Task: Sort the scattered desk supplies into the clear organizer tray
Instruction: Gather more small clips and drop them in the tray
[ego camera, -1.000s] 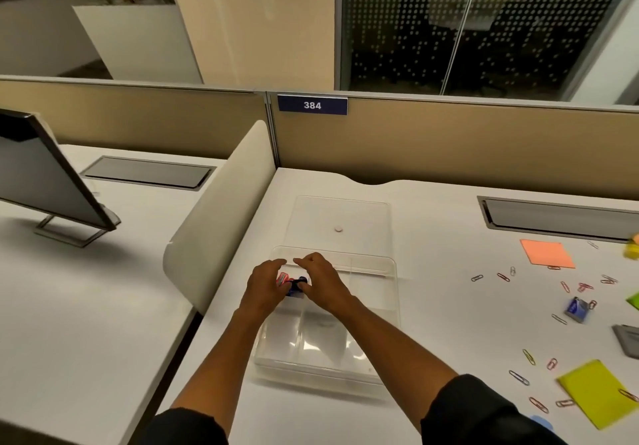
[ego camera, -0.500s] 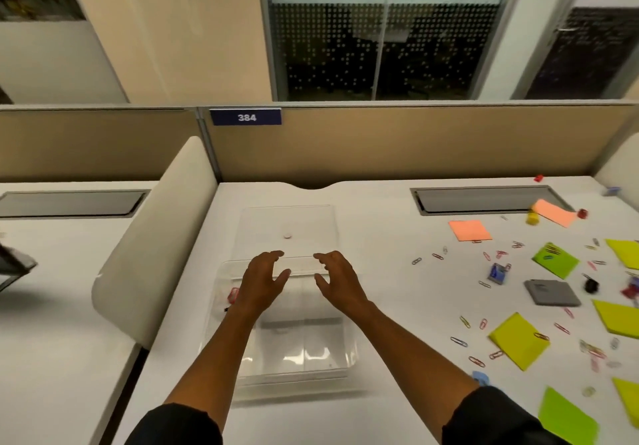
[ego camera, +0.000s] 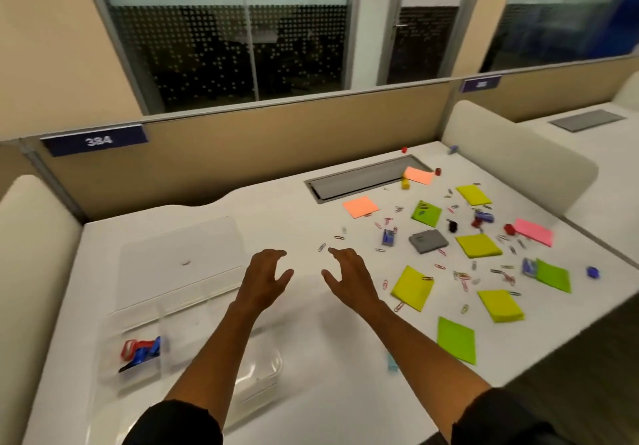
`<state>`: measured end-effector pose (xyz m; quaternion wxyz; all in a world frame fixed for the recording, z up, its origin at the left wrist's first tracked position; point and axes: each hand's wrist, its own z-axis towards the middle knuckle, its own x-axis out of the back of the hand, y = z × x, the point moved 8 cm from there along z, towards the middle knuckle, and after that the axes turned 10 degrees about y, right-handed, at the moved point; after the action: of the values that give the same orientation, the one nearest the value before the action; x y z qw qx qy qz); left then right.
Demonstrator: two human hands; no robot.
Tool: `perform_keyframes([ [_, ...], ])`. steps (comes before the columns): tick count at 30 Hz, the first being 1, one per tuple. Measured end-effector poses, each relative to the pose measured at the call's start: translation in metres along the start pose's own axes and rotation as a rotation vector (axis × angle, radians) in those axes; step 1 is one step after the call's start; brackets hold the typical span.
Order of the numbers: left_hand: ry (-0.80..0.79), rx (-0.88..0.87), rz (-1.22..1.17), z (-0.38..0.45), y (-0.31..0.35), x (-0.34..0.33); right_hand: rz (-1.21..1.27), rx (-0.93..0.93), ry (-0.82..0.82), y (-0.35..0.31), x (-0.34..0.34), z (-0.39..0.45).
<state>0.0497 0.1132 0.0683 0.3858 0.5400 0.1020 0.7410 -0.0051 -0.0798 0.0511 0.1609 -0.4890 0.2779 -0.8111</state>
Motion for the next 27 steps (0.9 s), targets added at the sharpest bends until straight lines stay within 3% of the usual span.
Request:
perform_keyframes([
  [13, -0.192, -0.105, -0.049, 0.037, 0.092, -0.121, -0.087, -0.256, 0.042, 0.134, 0.086, 0.009],
  [27, -0.363, -0.109, -0.092, 0.102, 0.213, -0.269, -0.112, -0.386, 0.093, 0.296, 0.174, 0.062],
])
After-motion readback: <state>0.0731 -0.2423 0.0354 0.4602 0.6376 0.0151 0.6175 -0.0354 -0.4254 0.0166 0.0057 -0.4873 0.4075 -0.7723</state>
